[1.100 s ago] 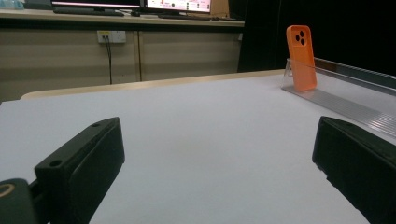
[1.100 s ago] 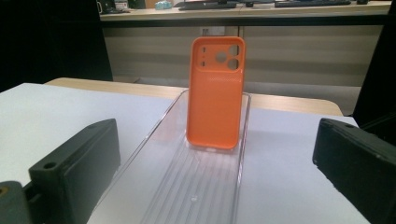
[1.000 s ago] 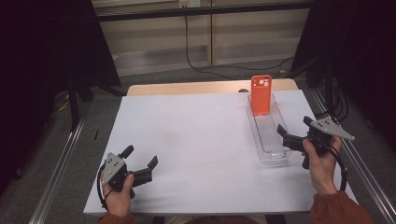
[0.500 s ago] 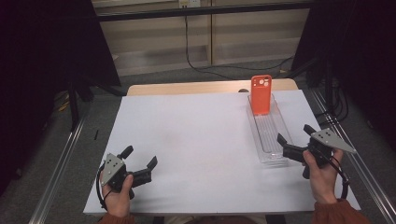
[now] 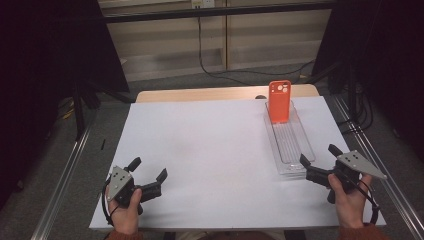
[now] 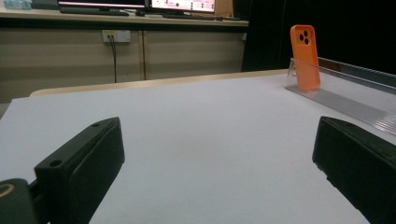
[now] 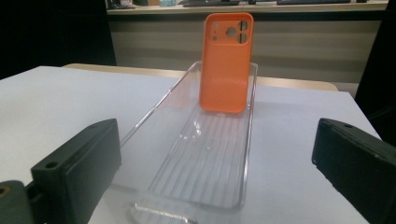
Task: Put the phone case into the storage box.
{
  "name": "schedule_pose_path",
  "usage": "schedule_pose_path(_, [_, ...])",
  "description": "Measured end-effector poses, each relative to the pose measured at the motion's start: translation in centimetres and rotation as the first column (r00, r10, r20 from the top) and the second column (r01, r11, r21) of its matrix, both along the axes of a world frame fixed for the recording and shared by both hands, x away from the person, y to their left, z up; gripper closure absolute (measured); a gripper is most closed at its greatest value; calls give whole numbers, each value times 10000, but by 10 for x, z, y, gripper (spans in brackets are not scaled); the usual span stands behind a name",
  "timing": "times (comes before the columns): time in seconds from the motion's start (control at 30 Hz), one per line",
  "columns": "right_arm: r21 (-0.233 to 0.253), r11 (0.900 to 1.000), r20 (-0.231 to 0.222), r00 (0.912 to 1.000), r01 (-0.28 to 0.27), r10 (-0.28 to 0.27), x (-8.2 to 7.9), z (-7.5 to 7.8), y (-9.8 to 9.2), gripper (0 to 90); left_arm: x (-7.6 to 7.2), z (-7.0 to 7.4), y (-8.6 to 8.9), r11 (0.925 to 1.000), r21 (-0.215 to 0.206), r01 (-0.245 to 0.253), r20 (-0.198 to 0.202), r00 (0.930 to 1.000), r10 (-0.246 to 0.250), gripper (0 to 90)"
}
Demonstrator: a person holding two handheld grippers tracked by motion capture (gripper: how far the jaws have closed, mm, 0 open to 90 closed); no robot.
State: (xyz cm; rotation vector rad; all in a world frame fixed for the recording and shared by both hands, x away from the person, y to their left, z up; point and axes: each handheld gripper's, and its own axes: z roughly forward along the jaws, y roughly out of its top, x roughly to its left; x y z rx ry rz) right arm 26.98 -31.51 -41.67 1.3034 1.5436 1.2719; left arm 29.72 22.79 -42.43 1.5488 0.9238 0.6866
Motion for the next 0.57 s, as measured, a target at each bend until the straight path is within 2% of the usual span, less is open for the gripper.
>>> schedule_pose_path(0.2, [63,9995,17,9995,321,-321,-15,-4,-7,9,-3,-1,2,9999,5,-131,-23,9999,131,21])
schedule_pose_path(0.27, [-159,9984,16,9985,550,-550,-20,-7,-8,9,-4,-1,2,9998,76,-171,-57,9998,172,21])
schedule_pose_path(0.47, [-233,9989,0,9992,400,-400,-29,-10,-8,6,-2,-2,1,9997,174,-173,-162,9997,176,21])
schedule_pose_path(0.57, [-272,9995,24,9999,144,-143,-27,-11,-6,13,1,-3,0,9999,21,-113,-347,9993,113,20])
